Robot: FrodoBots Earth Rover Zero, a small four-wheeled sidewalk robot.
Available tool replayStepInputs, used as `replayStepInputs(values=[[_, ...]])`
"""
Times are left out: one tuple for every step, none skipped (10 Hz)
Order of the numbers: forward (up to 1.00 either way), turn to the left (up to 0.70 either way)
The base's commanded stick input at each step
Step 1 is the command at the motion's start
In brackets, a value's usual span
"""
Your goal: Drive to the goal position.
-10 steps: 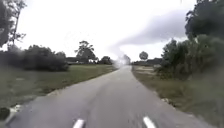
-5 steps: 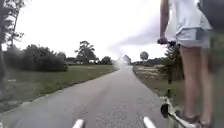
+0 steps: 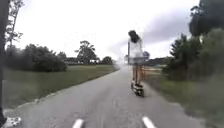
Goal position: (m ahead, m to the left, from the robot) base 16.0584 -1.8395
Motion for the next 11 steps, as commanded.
replayStepInputs(values=[[0.7,0.0],[0.7,0.0],[0.7,-0.01],[0.7,-0.06],[0.7,-0.16],[0.7,-0.24],[0.7,-0.26],[0.7,-0.25],[0.7,-0.11],[0.7,0.0],[0.7,0.0]])
